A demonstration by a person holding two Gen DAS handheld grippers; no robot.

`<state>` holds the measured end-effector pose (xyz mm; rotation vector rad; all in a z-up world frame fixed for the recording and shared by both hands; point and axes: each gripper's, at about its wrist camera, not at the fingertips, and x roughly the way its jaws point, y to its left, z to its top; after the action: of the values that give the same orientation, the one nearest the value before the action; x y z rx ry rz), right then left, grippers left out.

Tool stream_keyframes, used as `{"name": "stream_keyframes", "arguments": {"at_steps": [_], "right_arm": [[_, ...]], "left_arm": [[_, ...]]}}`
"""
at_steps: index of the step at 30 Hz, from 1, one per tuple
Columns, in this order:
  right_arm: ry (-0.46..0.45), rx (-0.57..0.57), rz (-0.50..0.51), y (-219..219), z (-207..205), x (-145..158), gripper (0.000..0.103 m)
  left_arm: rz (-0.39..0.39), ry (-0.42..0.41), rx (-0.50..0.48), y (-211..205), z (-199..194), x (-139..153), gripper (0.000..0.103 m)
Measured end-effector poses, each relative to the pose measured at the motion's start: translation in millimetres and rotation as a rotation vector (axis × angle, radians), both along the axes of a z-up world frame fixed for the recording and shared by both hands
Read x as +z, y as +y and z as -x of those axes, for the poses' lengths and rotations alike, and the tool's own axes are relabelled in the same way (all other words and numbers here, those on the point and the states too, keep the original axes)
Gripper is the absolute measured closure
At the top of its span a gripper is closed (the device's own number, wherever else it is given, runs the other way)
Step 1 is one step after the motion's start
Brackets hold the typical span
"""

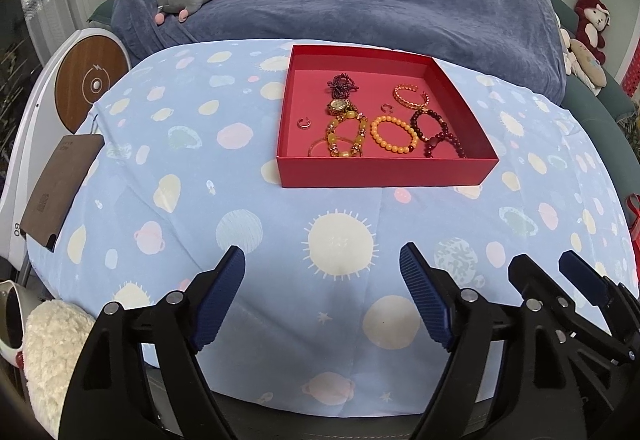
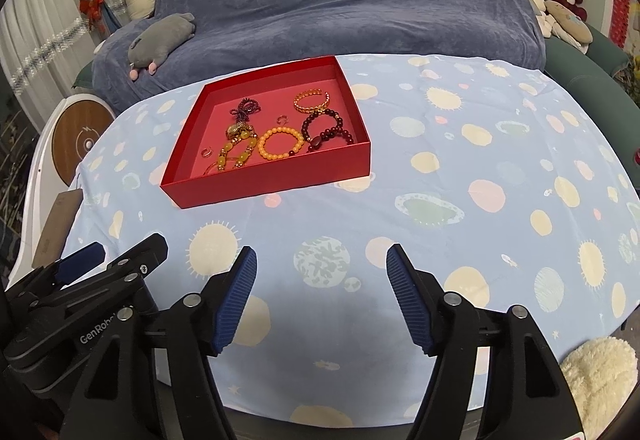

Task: Organize jewelry

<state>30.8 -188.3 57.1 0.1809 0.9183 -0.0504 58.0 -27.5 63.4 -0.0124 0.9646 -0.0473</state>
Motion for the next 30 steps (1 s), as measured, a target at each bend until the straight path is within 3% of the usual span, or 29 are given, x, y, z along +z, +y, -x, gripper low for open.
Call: {"name": "stream_keyframes", "arguments": {"at_steps": [12, 18, 21, 30], "right_arm": [[-0.026, -0.029, 0.031, -4, 7, -1, 0.020], [-0.035, -0.031, 0.011, -5, 8, -1, 0.019], [-0.038, -0.035, 0.008, -5, 8, -1, 0.007], [-0.030, -0.040, 0.015, -4, 9, -2, 0.006]], "left_arm": [[-0.014, -0.003, 0.034, 6, 4, -3, 0.015], [-0.015, -0.011, 0.038, 7, 4, -1, 0.015], [-0.017, -0.012, 0.050, 9, 3, -2, 0.014], [-0.030, -0.016, 0.048, 9, 4, -2, 0.012]]}}
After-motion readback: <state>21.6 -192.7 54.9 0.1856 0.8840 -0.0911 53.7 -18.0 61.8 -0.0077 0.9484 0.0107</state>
